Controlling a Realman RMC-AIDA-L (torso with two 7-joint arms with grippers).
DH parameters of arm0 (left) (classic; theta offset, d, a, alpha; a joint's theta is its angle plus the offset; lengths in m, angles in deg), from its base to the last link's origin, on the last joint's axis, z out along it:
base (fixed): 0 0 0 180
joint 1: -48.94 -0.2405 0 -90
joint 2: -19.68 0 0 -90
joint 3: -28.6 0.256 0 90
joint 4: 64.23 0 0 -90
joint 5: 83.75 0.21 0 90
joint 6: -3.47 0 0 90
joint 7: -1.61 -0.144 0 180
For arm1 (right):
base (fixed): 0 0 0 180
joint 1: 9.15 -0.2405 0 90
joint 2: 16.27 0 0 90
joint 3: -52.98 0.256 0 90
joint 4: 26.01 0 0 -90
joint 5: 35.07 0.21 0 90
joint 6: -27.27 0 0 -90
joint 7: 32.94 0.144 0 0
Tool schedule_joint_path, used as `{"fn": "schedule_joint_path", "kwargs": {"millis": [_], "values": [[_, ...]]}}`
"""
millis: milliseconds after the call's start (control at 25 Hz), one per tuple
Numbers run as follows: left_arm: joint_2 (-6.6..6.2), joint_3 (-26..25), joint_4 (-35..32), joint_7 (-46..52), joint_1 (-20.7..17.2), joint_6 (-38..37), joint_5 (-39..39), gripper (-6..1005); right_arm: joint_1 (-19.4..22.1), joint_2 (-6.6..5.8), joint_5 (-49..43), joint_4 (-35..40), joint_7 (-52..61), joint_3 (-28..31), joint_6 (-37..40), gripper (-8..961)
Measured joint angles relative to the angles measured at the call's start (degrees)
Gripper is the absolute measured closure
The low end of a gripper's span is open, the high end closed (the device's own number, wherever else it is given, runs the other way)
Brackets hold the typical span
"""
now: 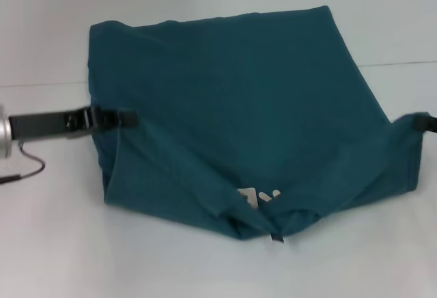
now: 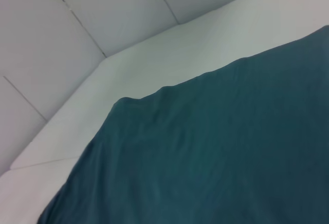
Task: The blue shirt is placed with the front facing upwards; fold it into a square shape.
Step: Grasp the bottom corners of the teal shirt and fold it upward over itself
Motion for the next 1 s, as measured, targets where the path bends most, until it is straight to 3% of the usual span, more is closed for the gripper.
{"fn": "schedule_joint_path", "kwargs": {"millis": [160, 480, 800, 1000], "values": [[-0.1, 0.11, 1.37, -0.06, 2.29, 6.06, -0.83, 937, -3.21, -0.46, -0.02, -3.26, 0.49, -4.13, -5.89, 927], [-0.19, 0.32, 3.35, -1.22, 4.18, 16.22, -3.85, 935, -7.98, -0.25, -0.01, -7.02, 0.52, -11.52, -19.05, 928], [0.23, 0.37, 6.5, -4.3, 5.88, 26.58, -5.65, 934, -11.92, -0.63, 0.06, -10.93, -0.11, -13.86, -29.38, 928], [0.55, 0.35, 10.25, -9.37, 7.07, 34.2, -8.45, 933, -14.23, -0.07, 0.63, -13.78, -2.89, -15.31, -36.29, 927]]}}
